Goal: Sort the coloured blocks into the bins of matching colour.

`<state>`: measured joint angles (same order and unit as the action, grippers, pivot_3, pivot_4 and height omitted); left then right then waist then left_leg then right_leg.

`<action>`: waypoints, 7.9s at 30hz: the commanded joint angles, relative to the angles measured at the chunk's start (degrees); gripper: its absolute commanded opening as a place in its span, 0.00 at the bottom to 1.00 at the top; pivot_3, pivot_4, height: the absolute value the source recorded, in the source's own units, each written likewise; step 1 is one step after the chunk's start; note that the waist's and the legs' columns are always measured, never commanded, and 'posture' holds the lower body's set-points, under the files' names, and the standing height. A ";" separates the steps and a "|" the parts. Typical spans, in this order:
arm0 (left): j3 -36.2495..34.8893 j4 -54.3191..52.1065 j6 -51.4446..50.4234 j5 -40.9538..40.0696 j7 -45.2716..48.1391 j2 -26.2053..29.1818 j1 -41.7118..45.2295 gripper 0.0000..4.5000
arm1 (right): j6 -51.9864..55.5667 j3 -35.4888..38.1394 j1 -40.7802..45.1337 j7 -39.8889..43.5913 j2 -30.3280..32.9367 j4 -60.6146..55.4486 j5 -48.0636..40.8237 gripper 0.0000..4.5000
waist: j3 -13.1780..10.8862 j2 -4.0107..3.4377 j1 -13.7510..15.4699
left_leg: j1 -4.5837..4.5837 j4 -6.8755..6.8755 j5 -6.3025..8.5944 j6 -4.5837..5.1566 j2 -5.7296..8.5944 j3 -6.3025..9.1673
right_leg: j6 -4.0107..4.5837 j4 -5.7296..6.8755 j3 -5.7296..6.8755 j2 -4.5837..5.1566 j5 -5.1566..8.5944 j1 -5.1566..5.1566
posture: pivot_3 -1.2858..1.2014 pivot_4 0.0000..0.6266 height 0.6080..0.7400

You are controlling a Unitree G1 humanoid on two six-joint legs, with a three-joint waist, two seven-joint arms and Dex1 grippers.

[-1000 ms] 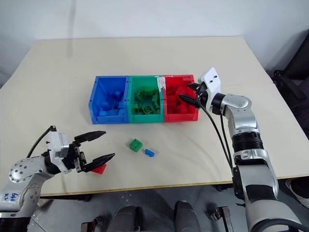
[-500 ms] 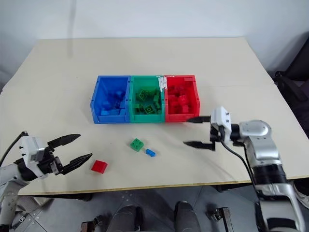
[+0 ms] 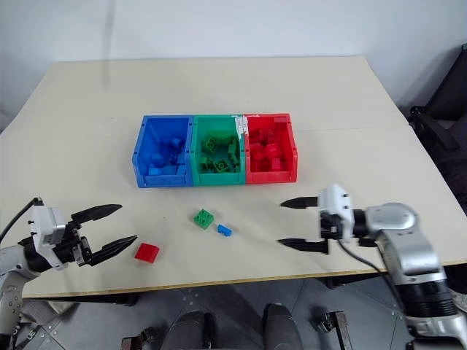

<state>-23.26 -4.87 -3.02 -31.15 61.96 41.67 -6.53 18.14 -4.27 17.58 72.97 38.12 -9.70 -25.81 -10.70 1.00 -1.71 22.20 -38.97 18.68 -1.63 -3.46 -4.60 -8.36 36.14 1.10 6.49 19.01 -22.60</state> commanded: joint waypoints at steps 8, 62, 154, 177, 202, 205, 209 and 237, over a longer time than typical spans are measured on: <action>-2.36 -7.69 -0.08 -0.73 -2.19 -1.15 -6.58 1.00 | 7.79 -14.13 6.26 -16.78 -11.61 -0.88 10.64 0.99 | 0.02 0.04 0.08 | 0.04 0.02 0.06 0.00 0.01 0.00 | 0.06 -0.03 0.01 0.02 0.00 -0.04 | 0.52 0.24 1.00; -5.87 -6.87 -1.13 -1.66 -7.87 -2.90 -8.32 1.00 | -18.82 -2.97 22.70 -0.75 -15.98 19.29 6.02 0.99 | 0.08 0.14 -2.21 | 0.23 0.09 0.21 -0.05 -0.21 -0.67 | 0.36 0.75 0.16 0.06 0.06 -0.87 | 0.52 0.24 1.00; 17.42 5.44 -13.27 9.63 -13.26 -11.53 36.27 0.95 | -15.19 14.54 -16.41 -23.37 -6.41 -12.95 -4.40 1.00 | 0.09 0.16 1.49 | -0.04 -0.25 0.06 -0.15 -0.19 -0.75 | 0.14 0.83 -0.13 -0.23 -0.07 -0.65 | 0.52 0.24 1.00; -9.78 -0.71 1.60 3.32 8.16 4.35 -8.61 0.98 | -13.67 2.04 -0.89 6.35 0.85 2.08 -4.29 1.00 | 0.16 0.29 1.49 | -0.10 -0.20 0.14 -0.06 -0.23 -0.71 | 0.32 0.56 0.06 -0.09 -0.09 -0.60 | 0.52 0.24 1.00; 23.37 15.53 9.62 17.65 20.18 10.31 20.23 0.43 | -12.14 10.63 -17.01 0.33 6.99 -9.07 -4.64 1.00 | 0.16 0.28 1.61 | -0.07 -0.20 0.13 -0.07 -0.24 -0.88 | 0.31 0.70 -0.02 -0.16 -0.10 -0.75 | 0.52 0.24 1.00; 23.10 14.70 9.01 15.28 20.29 8.70 21.48 0.33 | -12.26 11.36 -17.92 -0.84 6.80 -9.51 -4.46 1.00 | 0.16 0.28 1.66 | -0.06 -0.20 0.13 -0.07 -0.24 -0.87 | 0.31 0.72 -0.02 -0.16 -0.10 -0.74 | 0.52 0.24 1.00; 21.71 9.88 0.24 8.36 16.89 3.56 25.94 0.33 | -12.58 13.96 -19.94 -5.02 5.68 -9.84 -4.28 1.00 | 0.15 0.29 2.19 | -0.02 -0.27 0.13 -0.07 -0.23 -0.84 | 0.28 0.76 -0.01 -0.15 -0.12 -0.73 | 0.52 0.24 1.00; 30.27 67.88 13.86 27.84 -16.46 -35.39 80.31 0.68 | -15.63 21.36 -37.08 -43.09 -17.47 -26.20 4.24 1.00 | 0.16 0.29 3.24 | 0.01 -0.26 0.17 0.05 -0.16 -0.73 | -0.08 -0.14 0.04 -0.29 -0.32 -0.31 | 0.52 0.24 1.00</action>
<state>8.39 63.87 8.64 -3.54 45.71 6.23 71.15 3.80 17.02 -19.05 30.42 21.00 -33.70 -21.47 -10.53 1.29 1.53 22.22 -39.23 18.85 -1.58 -3.62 -5.34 -8.44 36.00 1.14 6.19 18.69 -22.91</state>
